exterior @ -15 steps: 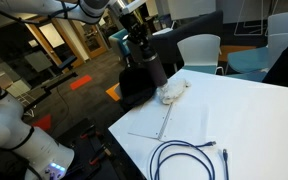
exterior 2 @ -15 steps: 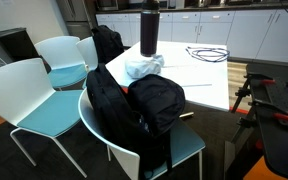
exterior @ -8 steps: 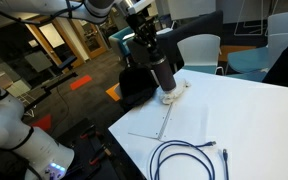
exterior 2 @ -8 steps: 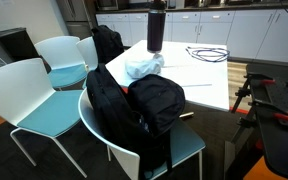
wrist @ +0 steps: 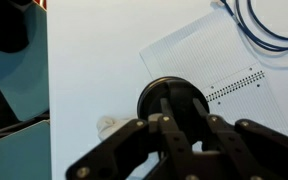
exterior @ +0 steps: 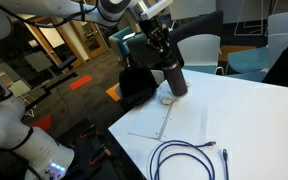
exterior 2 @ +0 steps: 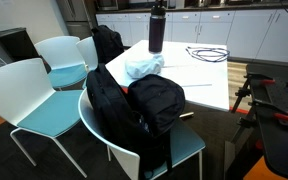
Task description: Pick up the bottle from the bag and put it on the table, then pick up the cloth and cable on the table and put them in the bag
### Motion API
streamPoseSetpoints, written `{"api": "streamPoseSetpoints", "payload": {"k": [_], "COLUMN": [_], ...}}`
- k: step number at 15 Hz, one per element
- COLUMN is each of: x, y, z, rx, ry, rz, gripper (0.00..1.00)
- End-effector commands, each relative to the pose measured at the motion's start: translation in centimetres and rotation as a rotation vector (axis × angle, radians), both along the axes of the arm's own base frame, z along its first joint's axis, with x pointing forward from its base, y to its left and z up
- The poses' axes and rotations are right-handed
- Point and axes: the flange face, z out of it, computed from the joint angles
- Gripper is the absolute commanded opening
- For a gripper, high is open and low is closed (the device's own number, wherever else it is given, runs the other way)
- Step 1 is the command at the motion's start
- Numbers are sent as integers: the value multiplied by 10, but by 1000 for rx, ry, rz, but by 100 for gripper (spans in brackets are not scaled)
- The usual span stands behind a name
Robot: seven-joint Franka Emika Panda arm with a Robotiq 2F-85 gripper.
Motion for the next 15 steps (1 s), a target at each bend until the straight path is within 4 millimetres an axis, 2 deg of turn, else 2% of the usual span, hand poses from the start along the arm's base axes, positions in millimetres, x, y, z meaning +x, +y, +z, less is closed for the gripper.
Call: {"api": "streamPoseSetpoints", "payload": {"k": [1,11,15], "x": [21,68,85], "y": [-17,-51,-57], "z": [7,-21,-34], "rx": [6,32,49], "ry": [-50,-85,-90], "rz": [-43,-74,-71], "gripper": [6,6,6]}}
